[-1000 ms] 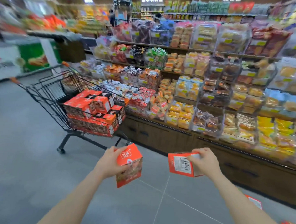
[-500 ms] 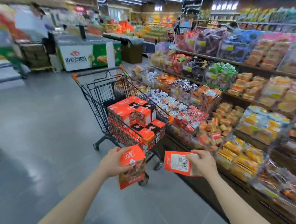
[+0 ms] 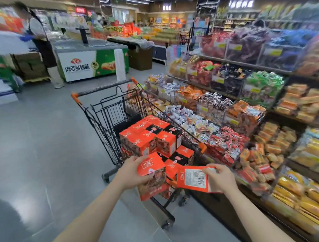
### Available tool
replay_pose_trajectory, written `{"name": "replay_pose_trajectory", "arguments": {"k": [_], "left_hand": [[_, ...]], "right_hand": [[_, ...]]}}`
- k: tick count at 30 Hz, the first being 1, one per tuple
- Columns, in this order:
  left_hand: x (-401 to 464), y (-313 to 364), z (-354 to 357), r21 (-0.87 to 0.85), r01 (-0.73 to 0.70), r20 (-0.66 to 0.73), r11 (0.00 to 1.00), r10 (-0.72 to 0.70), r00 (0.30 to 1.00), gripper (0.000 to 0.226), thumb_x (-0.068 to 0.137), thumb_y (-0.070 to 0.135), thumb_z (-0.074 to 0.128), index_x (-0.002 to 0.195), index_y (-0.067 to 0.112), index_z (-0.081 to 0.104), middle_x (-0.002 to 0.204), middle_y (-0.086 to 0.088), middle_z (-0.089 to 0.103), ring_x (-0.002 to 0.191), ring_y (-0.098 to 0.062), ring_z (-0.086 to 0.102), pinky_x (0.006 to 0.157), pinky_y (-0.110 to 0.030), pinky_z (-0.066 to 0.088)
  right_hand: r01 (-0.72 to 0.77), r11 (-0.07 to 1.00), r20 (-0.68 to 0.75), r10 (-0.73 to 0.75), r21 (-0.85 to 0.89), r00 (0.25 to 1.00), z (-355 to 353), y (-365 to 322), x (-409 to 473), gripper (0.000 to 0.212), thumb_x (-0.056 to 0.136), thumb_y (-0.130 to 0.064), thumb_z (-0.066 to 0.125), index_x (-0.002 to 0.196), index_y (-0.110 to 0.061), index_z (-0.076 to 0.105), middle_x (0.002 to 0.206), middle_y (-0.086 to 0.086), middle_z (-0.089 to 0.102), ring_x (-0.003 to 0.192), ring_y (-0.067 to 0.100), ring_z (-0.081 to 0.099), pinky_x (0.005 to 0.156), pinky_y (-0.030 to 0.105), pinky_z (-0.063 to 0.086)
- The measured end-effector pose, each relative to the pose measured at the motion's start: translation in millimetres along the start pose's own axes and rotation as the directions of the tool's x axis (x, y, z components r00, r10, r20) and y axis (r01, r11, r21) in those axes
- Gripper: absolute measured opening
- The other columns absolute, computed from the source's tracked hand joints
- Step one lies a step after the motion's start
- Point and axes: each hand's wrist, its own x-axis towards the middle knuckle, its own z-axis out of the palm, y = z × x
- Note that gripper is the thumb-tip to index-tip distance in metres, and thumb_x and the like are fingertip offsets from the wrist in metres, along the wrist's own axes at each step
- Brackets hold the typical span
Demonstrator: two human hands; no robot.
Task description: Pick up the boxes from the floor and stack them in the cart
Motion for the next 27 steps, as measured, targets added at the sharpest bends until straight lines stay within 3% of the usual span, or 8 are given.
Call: {"name": "replay_pose_trajectory", "arguments": {"k": [7, 12, 15, 17, 21, 25, 27], "left_hand": [[114.1, -45.1, -25.8, -0.008, -0.143, 0.080, 0.990, 0.143, 0.986, 0.079, 0.069, 0.071, 0.062, 0.139, 0.047, 0.032, 0.113, 0.005, 0.043, 0.108, -0.014, 0.042, 0.091, -0.034, 0.042], [187.1, -46.5, -9.1, -0.051, -0.203, 0.150, 0.978, 0.208, 0.967, 0.087, 0.069, 0.070, 0.063, 0.143, 0.042, 0.027, 0.119, 0.004, 0.045, 0.115, -0.018, 0.044, 0.092, -0.035, 0.043], [223.4, -47.0, 11.0, 0.003, -0.208, 0.225, 0.978, 0.202, 0.953, 0.101, 0.070, 0.071, 0.060, 0.150, 0.028, 0.015, 0.136, -0.001, 0.037, 0.127, -0.019, 0.038, 0.100, -0.036, 0.041], [240.2, -50.6, 22.4, 0.020, -0.222, 0.258, 0.975, 0.209, 0.943, 0.101, 0.072, 0.068, 0.061, 0.149, 0.021, 0.016, 0.140, -0.003, 0.032, 0.131, -0.021, 0.034, 0.102, -0.035, 0.040], [262.7, -67.4, 38.6, -0.040, -0.265, 0.319, 0.964, 0.263, 0.910, 0.093, 0.072, 0.056, 0.068, 0.145, 0.022, 0.022, 0.137, 0.002, 0.034, 0.126, -0.016, 0.035, 0.102, -0.031, 0.038], [287.4, -87.8, 54.9, -0.039, -0.296, 0.413, 0.954, 0.285, 0.865, 0.095, 0.072, 0.051, 0.072, 0.146, 0.022, 0.021, 0.137, 0.003, 0.035, 0.126, -0.016, 0.034, 0.105, -0.032, 0.037], [303.6, -94.1, 64.3, -0.055, -0.327, 0.463, 0.944, 0.314, 0.829, 0.095, 0.071, 0.049, 0.073, 0.146, 0.020, 0.022, 0.139, 0.003, 0.034, 0.128, -0.016, 0.033, 0.108, -0.033, 0.035]], "right_hand": [[-0.123, 0.991, -0.115, 0.128, 0.055, 0.985, 25.3, -35.2, 45.7, 0.032, 0.076, -0.043, 0.069, 0.101, -0.023, 0.072, 0.108, -0.004, 0.065, 0.096, 0.013, 0.057, 0.078, 0.029, 0.039], [-0.199, 0.976, -0.184, 0.213, 0.090, 0.959, 27.2, -35.1, 81.4, 0.039, 0.066, -0.056, 0.065, 0.095, -0.030, 0.073, 0.106, -0.006, 0.066, 0.094, 0.009, 0.059, 0.076, 0.027, 0.040], [-0.202, 0.976, -0.210, 0.216, 0.087, 0.954, 27.5, -34.6, 105.8, 0.019, 0.079, -0.034, 0.071, 0.093, -0.021, 0.072, 0.095, -0.008, 0.063, 0.084, 0.006, 0.056, 0.074, 0.025, 0.038], [-0.206, 0.974, -0.222, 0.222, 0.095, 0.949, 29.4, -31.7, 120.2, 0.015, 0.079, -0.030, 0.073, 0.091, -0.021, 0.072, 0.094, -0.008, 0.062, 0.088, 0.008, 0.055, 0.077, 0.026, 0.037], [-0.276, 0.947, -0.249, 0.310, 0.161, 0.918, 31.4, -23.8, 143.9, 0.024, 0.070, -0.040, 0.077, 0.090, -0.028, 0.074, 0.108, -0.001, 0.065, 0.101, 0.013, 0.057, 0.085, 0.029, 0.040], [-0.325, 0.921, -0.262, 0.375, 0.215, 0.889, 41.7, -29.8, 158.0, 0.037, 0.058, -0.054, 0.073, 0.087, -0.031, 0.073, 0.108, -0.002, 0.065, 0.103, 0.014, 0.058, 0.091, 0.033, 0.044], [-0.339, 0.906, -0.279, 0.404, 0.252, 0.871, 50.7, -38.0, 162.5, 0.027, 0.060, -0.049, 0.075, 0.081, -0.033, 0.071, 0.104, -0.003, 0.065, 0.102, 0.015, 0.059, 0.093, 0.035, 0.045]]}}
